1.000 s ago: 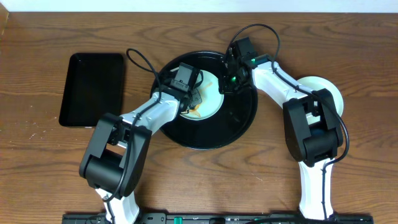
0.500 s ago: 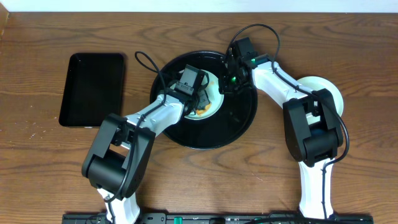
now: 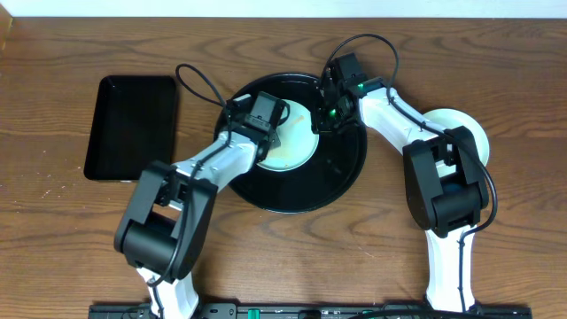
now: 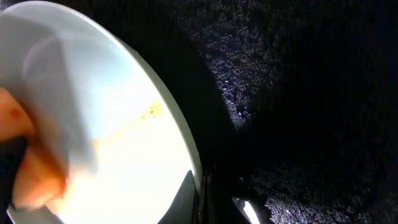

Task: Clean dirty plates on tray and stack at the side

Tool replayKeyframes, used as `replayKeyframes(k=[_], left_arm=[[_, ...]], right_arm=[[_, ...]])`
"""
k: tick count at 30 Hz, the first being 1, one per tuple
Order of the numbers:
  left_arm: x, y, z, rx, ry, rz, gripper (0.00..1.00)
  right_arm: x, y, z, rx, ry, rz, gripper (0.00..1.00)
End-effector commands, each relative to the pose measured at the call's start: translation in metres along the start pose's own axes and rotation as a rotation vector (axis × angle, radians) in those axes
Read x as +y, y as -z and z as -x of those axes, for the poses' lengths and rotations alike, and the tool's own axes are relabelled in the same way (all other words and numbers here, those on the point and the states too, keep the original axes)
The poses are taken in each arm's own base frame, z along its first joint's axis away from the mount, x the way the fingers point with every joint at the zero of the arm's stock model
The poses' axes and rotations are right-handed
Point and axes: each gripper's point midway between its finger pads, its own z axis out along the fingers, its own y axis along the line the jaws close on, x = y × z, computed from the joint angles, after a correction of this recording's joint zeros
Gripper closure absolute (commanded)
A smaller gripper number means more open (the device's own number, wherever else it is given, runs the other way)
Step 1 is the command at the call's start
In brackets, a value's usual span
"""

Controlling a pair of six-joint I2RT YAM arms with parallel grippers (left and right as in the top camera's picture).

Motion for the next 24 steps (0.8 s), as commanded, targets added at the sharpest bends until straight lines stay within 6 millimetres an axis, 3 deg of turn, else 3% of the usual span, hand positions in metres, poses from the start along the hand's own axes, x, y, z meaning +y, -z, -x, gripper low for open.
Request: replayKeyframes(k=[1,5,9,14,18,20,24], left_arm=[[-0.033,0.004,-0.085,0.410,-0.018,-0.246,0.92],[-0.059,0.021,-0.100,0.528,-0.008,-0.407,0.92],[-0.061,0.012,-0.082,0.427,-0.016,-0.394,0.92],[-0.029,-0.013,-0.022,0.082,-0.011,-0.159,0.92],[0.006,-0.015,0.021,-0.162,0.006,0.054,0.92],[0.018,-0.012,0.032,-0.223,0.005,0.120,0.92],[0.028,-0.013,0.026,-0.188,-0.066,0.161,0.92]], right_arm=[[-0.025,-0.032,-0.032,0.103,-0.045,-0.070,0.99],[-0.025,-0.032,-0.032,0.103,-0.045,-0.070,0.99],[-0.025,-0.032,-0.032,0.103,-0.044,-0.070,0.99],[-0.025,-0.032,-0.032,0.103,-0.044,-0.070,0.99],[-0.025,-0.032,-0.032,0.103,-0.044,-0.070,0.99],[-0.025,-0.032,-0.032,0.103,-0.044,-0.070,0.99],[-0.025,-0.032,-0.031,0.102,-0.044,-0.073,0.99]])
